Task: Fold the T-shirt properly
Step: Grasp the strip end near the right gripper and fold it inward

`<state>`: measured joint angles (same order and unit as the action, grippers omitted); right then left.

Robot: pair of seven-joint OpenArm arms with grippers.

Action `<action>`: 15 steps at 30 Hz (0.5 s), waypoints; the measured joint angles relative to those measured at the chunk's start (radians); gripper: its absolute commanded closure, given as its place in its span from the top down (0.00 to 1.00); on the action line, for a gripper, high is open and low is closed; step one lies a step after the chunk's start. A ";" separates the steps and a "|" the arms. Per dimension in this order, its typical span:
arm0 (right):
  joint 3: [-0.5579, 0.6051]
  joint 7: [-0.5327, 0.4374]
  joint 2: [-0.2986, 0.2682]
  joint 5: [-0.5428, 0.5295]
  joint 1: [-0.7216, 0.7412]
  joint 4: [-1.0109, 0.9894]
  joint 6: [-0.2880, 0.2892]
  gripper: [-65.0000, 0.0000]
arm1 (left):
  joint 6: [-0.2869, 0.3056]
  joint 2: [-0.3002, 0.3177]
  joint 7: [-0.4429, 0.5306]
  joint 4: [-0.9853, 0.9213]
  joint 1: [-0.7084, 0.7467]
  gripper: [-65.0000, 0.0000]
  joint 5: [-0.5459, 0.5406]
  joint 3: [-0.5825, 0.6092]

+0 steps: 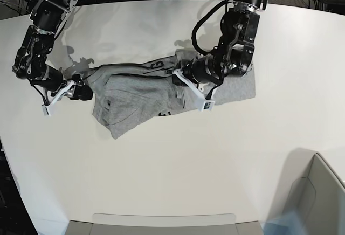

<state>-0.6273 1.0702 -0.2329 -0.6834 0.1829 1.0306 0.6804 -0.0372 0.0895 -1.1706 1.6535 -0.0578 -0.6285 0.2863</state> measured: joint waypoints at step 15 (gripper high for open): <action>0.189 0.003 0.140 0.032 0.061 -0.014 -0.002 0.50 | 0.000 0.016 0.000 0.000 0.023 0.12 0.000 0.000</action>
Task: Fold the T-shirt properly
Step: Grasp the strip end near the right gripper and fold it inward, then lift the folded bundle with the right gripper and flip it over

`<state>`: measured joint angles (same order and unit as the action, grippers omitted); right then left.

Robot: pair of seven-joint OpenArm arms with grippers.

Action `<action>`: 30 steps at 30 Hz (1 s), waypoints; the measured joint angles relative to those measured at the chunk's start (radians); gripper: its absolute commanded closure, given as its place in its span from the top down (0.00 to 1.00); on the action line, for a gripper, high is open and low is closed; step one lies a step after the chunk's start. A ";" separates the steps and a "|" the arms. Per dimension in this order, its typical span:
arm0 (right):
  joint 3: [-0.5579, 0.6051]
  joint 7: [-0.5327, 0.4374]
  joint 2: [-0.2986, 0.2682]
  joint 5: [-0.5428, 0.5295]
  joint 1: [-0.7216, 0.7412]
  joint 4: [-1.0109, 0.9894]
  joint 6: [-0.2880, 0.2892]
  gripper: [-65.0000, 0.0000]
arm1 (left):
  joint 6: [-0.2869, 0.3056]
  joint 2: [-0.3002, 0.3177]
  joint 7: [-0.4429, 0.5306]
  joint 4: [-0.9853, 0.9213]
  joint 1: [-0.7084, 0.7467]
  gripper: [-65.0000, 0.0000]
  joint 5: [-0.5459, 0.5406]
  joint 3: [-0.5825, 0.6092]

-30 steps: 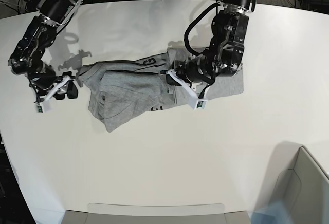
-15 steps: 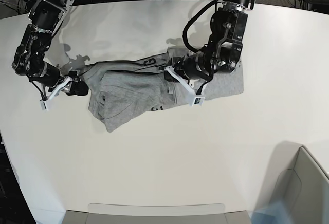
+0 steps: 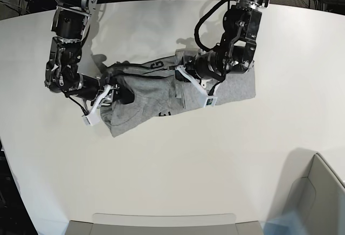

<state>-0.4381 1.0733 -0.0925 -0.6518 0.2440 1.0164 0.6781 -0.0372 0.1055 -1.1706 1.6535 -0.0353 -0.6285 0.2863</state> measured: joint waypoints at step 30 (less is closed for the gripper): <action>0.381 -0.106 -0.105 0.397 0.037 0.259 -0.639 0.00 | 0.005 0.065 -0.010 0.308 0.203 0.12 -0.004 -0.365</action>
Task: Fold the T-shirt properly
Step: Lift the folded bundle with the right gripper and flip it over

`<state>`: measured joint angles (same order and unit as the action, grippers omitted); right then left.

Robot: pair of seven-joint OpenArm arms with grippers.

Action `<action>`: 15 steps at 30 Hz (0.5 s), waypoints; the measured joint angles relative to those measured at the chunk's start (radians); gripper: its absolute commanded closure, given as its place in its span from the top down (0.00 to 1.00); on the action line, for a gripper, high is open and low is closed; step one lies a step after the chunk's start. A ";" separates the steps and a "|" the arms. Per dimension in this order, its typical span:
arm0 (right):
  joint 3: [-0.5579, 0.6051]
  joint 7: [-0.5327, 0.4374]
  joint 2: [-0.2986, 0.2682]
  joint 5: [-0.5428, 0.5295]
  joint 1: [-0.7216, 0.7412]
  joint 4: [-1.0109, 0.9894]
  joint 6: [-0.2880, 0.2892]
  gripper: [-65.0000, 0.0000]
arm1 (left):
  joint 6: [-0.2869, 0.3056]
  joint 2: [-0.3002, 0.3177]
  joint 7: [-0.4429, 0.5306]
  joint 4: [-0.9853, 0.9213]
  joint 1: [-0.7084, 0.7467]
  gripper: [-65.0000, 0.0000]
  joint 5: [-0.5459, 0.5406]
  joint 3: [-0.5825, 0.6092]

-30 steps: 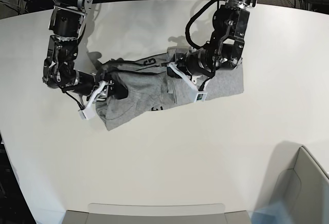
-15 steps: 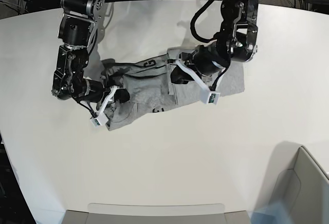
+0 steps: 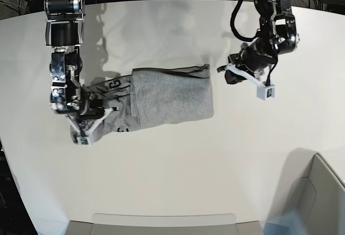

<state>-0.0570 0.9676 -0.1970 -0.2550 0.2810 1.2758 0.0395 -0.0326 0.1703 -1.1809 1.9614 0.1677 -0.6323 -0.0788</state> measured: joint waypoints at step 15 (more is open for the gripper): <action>0.586 0.090 0.007 -0.029 0.039 0.249 -0.415 0.00 | 0.000 0.061 -0.056 -0.001 0.021 0.12 0.003 -0.114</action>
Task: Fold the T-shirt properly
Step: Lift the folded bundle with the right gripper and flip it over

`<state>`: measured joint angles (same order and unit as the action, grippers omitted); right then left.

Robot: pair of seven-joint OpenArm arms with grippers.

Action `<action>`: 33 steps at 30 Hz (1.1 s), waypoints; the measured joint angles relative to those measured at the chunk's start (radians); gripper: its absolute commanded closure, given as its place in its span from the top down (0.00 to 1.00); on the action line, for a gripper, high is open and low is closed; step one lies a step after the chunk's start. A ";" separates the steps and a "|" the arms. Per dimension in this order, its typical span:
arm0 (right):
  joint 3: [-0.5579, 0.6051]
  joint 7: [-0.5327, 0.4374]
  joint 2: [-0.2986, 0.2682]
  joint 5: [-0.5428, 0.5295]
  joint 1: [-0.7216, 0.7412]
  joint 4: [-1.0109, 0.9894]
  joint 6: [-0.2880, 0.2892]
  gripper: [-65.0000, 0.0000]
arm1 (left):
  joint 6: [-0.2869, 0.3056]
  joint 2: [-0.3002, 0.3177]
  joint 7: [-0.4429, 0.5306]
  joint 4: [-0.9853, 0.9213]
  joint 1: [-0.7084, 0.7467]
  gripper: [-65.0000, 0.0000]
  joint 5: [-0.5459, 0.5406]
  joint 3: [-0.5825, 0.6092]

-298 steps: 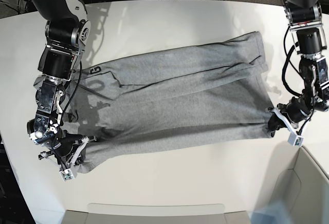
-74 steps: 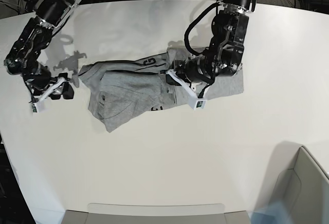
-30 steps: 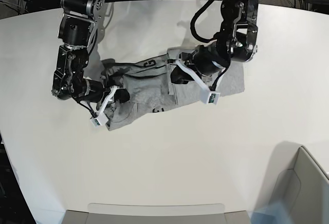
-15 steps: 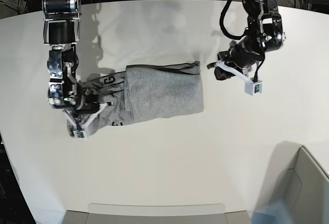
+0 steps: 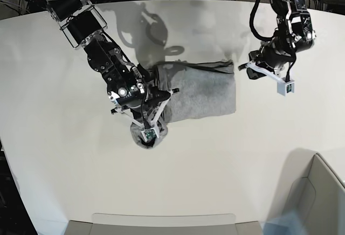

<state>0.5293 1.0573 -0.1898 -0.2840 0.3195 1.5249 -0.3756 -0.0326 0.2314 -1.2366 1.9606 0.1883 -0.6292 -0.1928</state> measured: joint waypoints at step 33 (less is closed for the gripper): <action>0.274 -0.050 0.255 0.008 0.167 -0.349 -0.015 0.24 | 0.161 -0.003 -0.017 -0.262 -0.110 0.12 -0.003 0.005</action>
<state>0.8032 1.0069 0.0654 -0.2756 0.4870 1.1763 -0.3904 0.1284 0.2287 -1.2533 1.6989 0.0784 -0.6319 -0.1879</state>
